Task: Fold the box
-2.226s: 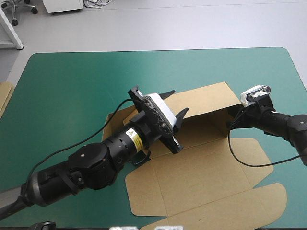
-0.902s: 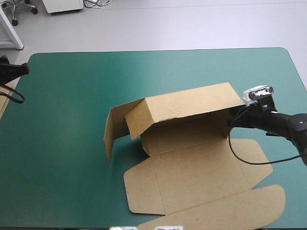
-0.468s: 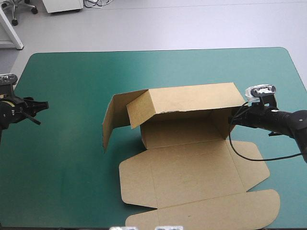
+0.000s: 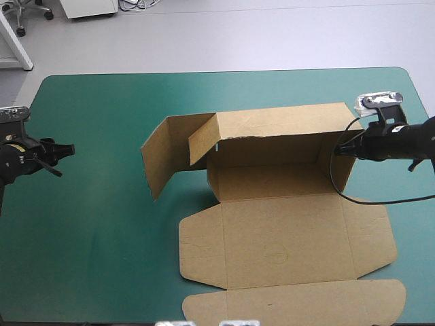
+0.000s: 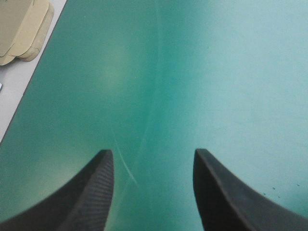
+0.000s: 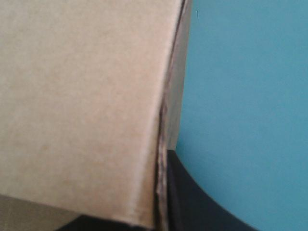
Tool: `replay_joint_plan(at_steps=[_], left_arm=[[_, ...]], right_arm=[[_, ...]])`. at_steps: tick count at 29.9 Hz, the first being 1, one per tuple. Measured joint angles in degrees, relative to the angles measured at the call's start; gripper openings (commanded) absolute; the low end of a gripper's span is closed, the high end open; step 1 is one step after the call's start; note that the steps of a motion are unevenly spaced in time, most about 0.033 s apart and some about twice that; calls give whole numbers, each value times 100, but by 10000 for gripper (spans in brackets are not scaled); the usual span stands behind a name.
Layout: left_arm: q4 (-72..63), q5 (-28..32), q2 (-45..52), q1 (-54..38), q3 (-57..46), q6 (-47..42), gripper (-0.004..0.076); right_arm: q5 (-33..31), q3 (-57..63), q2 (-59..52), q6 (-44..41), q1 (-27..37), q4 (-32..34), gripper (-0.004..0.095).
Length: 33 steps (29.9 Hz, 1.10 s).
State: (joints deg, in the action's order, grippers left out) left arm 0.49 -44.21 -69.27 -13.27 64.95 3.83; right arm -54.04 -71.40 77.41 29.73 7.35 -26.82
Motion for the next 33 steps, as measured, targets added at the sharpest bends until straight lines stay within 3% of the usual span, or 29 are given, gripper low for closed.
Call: replay_joint_plan(at_steps=[13,20,23,29,33], left_arm=[[-370,0,0,0,0,298,366],[-593,0,0,0,0,435,366],[-653,0,0,0,0,487,366],[-747,0,0,-6,0,589,366],[-762,0,0,-6,0,625,366]], right_arm=[[-1132,-1673,1752,-820,-719,545,-13],[-1134,-2557,2522,-992,-822,450,-11],[-994,-2770,2750,-993,-866,430,71],[-534,-2831,2912,-783,-987,363,509],[-277,-2831,2930,-718,-1033,350,555]])
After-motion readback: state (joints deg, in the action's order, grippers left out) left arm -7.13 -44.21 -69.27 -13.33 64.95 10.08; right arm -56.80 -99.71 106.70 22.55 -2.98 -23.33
